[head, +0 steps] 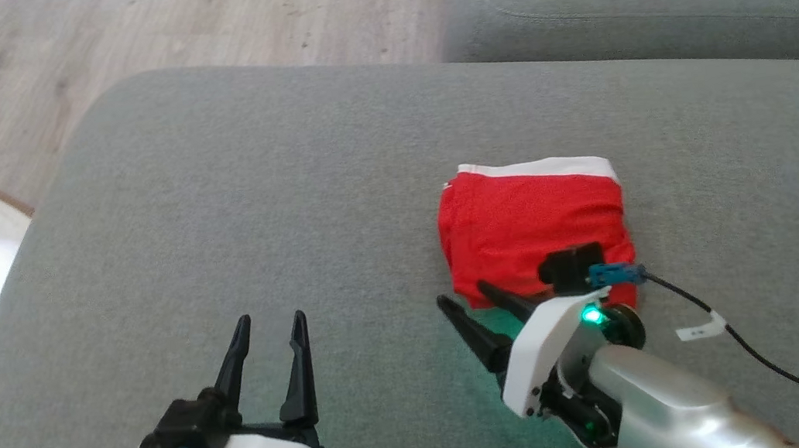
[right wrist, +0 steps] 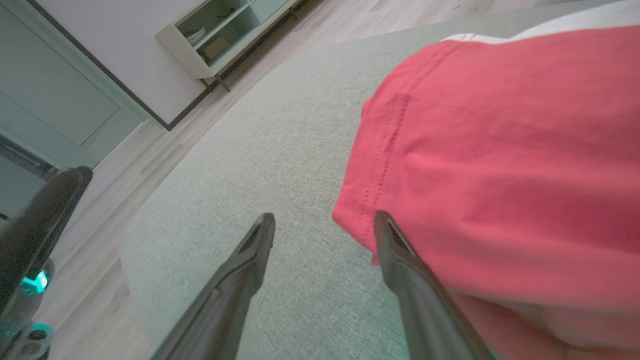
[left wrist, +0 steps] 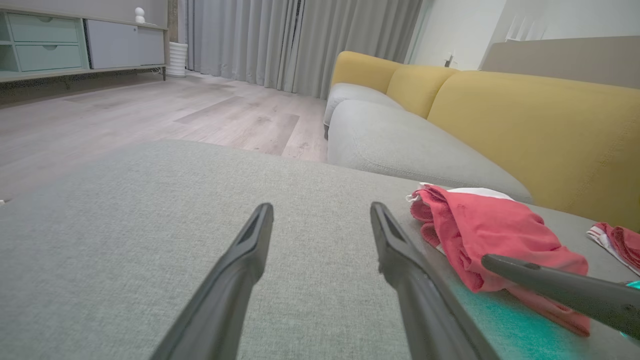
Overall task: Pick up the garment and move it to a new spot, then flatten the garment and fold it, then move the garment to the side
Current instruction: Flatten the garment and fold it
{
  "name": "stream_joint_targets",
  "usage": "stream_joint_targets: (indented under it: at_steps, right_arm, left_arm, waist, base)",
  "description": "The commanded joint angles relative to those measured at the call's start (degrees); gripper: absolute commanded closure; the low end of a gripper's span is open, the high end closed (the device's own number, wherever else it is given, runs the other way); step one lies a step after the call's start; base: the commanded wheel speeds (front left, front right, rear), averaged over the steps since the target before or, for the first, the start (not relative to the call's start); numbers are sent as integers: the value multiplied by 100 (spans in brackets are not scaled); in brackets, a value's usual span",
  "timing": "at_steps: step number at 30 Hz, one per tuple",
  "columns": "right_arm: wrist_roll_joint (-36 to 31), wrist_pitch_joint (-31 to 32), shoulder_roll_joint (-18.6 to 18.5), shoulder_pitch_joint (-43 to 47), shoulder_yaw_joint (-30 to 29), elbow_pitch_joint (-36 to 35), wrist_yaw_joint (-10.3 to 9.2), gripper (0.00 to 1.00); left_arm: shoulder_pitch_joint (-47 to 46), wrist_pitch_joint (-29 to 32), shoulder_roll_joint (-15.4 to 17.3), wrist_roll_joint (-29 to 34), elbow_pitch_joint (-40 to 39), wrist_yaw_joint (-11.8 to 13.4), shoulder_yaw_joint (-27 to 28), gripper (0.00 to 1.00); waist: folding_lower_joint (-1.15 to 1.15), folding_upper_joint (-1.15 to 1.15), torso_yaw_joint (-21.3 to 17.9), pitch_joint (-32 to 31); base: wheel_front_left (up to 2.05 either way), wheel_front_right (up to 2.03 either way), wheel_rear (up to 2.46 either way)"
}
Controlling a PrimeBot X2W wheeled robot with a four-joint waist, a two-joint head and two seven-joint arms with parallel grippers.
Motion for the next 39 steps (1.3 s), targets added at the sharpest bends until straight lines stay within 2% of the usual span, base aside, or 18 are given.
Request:
stream_joint_targets:
  at_steps: [1, 6, 12, 15, 19, 22, 26, 30, 39]
  right_arm:
    - [43, 36, 66, -81, 86, -209, 39, 0]
    - [121, -116, 66, -185, -10, -255, 39, 0]
    - [-644, -772, -86, -603, -622, 187, 39, 0]
    - [-1266, -812, -293, -679, -1350, 33, 39, 0]
    - [-2427, -816, -459, -200, -2708, -761, 39, 0]
    - [-3311, -817, -328, 432, -3700, -1509, 39, 0]
    - [-4149, -817, -49, 1281, -4580, -2349, 39, 0]
    - [-4564, -817, 53, 1803, -4862, -2793, 39, 0]
    - [-4500, -818, 65, 1913, -4833, -3053, 39, 0]
  left_arm:
    - [-145, -46, 23, -5, -174, 10, 221, 0]
    - [-136, -46, 38, -11, -248, 24, 302, 0]
    - [-210, -46, 29, -112, -573, 86, 517, 0]
    - [-246, -46, 24, -121, -785, 122, 625, 0]
    - [-225, -46, 18, -82, -1034, 132, 721, 0]
    - [-163, -46, 15, -37, -1199, 132, 789, 0]
    - [-32, -46, 13, 61, -1315, 134, 814, 0]
    - [173, -46, 12, 35, -1413, 201, 871, 0]
    - [172, -46, 11, 71, -1441, 172, 729, 0]
  waist:
    - [0, 0, -126, -37]
    - [0, 0, -420, -89]
    - [0, 0, -893, -112]
    - [0, 0, -1105, -98]
    - [0, 0, -1328, -99]
    - [0, 0, -1446, -90]
    - [0, 0, -1548, -82]
    - [0, 0, -1616, -63]
    - [0, 0, -1431, 74]
  base:
    - [0, 0, 0]
    - [0, 0, 0]
    - [0, 0, 0]
    - [0, 0, 0]
    - [0, 0, 0]
    - [0, 0, 0]
    - [0, 0, 0]
    - [0, 0, 0]
    - [0, 0, 0]
